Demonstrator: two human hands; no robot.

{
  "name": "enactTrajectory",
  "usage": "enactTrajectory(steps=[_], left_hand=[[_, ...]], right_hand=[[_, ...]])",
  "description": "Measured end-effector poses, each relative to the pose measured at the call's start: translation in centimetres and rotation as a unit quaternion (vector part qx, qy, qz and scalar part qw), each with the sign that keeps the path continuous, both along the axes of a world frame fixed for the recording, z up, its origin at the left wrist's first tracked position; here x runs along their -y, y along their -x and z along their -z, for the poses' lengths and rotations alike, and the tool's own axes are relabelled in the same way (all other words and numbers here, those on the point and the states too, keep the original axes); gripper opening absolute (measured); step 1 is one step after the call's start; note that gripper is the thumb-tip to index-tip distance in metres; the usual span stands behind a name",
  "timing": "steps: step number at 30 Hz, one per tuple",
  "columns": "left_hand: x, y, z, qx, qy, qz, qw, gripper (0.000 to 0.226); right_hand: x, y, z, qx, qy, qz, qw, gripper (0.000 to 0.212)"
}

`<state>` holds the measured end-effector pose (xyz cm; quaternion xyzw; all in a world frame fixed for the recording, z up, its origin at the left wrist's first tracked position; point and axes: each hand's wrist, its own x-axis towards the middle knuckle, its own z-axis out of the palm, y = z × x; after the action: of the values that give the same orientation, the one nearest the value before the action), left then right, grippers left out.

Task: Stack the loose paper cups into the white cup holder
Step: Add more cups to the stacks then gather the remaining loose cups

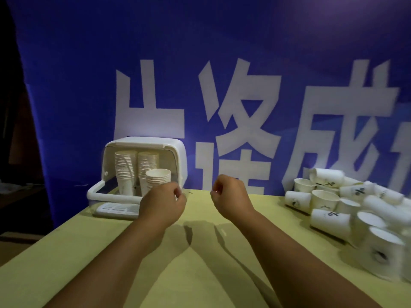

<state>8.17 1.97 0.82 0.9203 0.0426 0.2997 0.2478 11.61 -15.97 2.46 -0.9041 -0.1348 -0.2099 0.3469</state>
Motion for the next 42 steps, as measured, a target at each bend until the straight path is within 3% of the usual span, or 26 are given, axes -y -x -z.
enactTrajectory(steps=[11, 14, 16, 19, 28, 37, 42], left_hand=[[16.6, 4.5, 0.5, -0.116, -0.044, 0.200, 0.972, 0.011], [20.8, 4.9, 1.4, -0.149, -0.061, 0.242, 0.957, 0.004], [23.5, 4.8, 2.2, -0.163, -0.069, 0.267, 0.947, 0.021], [27.1, 4.6, 3.2, -0.176, -0.086, 0.292, 0.936, 0.044], [33.3, 2.0, 4.6, -0.176, -0.198, 0.275, 0.924, 0.086], [36.2, -1.1, 4.5, -0.148, -0.313, 0.221, 0.912, 0.052], [33.8, -0.3, 4.8, -0.118, -0.243, 0.182, 0.946, 0.043]], right_hand=[[17.5, 8.7, 0.2, 0.008, 0.016, 0.130, 0.991, 0.006], [22.0, 10.7, 0.7, 0.020, 0.038, 0.203, 0.978, 0.018], [24.6, 11.5, 1.3, 0.030, 0.062, 0.260, 0.963, 0.034], [26.7, 12.1, 3.4, 0.008, 0.046, 0.270, 0.962, 0.056], [29.2, 10.7, 8.1, 0.062, -0.060, 0.281, 0.956, 0.042], [29.9, 9.8, 8.9, 0.072, -0.061, 0.275, 0.957, 0.041], [29.9, 10.3, 8.4, 0.108, -0.103, 0.247, 0.957, 0.068]])
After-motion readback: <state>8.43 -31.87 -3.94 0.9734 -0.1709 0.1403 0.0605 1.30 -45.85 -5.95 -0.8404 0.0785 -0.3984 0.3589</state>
